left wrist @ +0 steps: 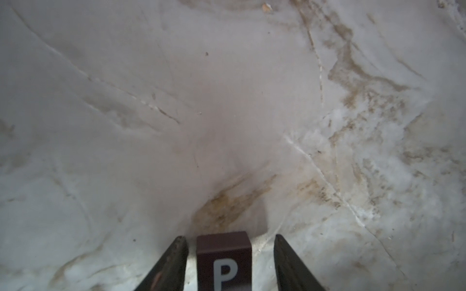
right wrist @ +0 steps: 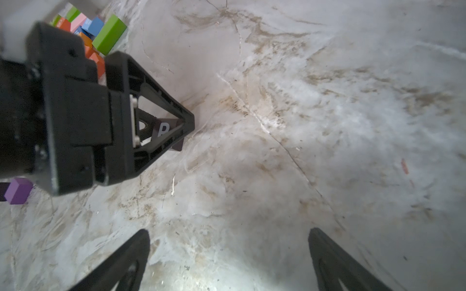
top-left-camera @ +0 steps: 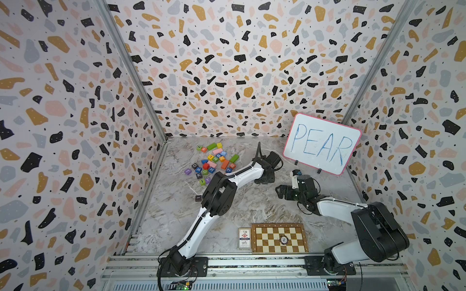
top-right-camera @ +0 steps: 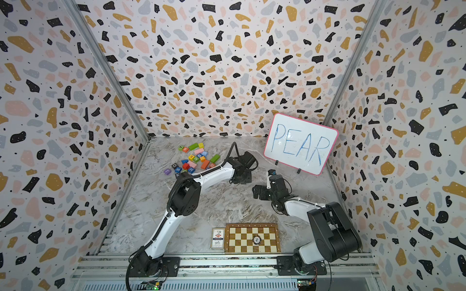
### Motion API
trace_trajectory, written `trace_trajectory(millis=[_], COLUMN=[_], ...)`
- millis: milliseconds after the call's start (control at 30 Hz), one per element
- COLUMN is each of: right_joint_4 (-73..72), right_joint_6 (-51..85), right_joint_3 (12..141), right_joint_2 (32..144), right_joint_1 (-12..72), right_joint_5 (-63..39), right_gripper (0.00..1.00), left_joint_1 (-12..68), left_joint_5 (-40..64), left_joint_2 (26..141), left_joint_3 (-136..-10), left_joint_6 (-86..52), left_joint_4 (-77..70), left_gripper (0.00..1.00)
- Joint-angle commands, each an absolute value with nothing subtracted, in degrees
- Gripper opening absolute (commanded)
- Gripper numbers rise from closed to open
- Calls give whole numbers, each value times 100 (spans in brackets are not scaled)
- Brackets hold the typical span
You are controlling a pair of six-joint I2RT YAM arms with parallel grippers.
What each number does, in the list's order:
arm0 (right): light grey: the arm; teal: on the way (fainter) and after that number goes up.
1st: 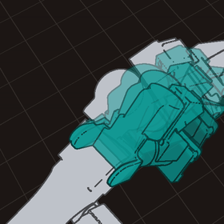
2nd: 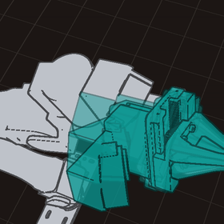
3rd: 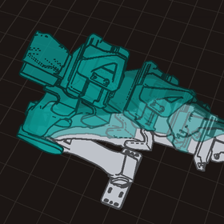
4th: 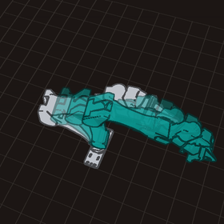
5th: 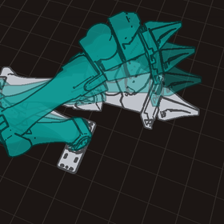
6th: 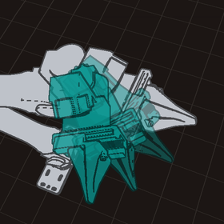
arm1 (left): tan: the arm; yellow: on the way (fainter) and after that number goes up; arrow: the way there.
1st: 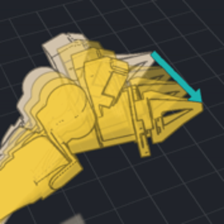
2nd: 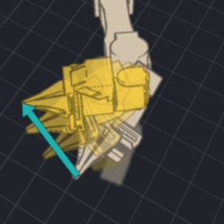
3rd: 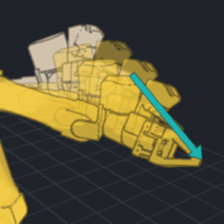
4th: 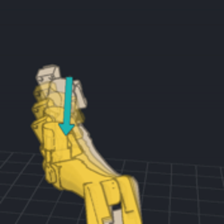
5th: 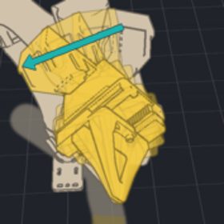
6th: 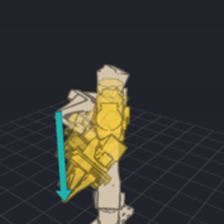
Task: Spell the uppercase word “pear” with letter blocks
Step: Place the letter block at the center of the board.
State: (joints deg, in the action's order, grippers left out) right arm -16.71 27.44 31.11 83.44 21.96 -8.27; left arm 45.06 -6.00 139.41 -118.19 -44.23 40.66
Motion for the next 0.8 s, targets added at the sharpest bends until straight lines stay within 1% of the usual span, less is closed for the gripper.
trace_trajectory(millis=[0, 133, 500, 767], right_joint_4=[-1600, -1591, -1556, -1556], right_joint_6=[2795, 2806, 2804, 2807], right_joint_3=[3111, 3103, 3067, 3041], right_joint_2=[8152, 8159, 8068, 8015], right_joint_1=[2171, 2164, 2118, 2110], right_joint_5=[-765, -743, -694, -690], right_gripper=[100, 100, 99, 100], left_joint_1=[4510, 4513, 4583, 4623], left_joint_5=[-508, -378, -161, -183], left_joint_2=[13799, 13694, 13671, 13626], left_joint_3=[-11652, -11488, -11470, -11428], left_joint_6=[-4446, -4519, -4657, -4694], left_joint_4=[4111, 3977, 3885, 3898], left_gripper=[58, 58, 48, 47])
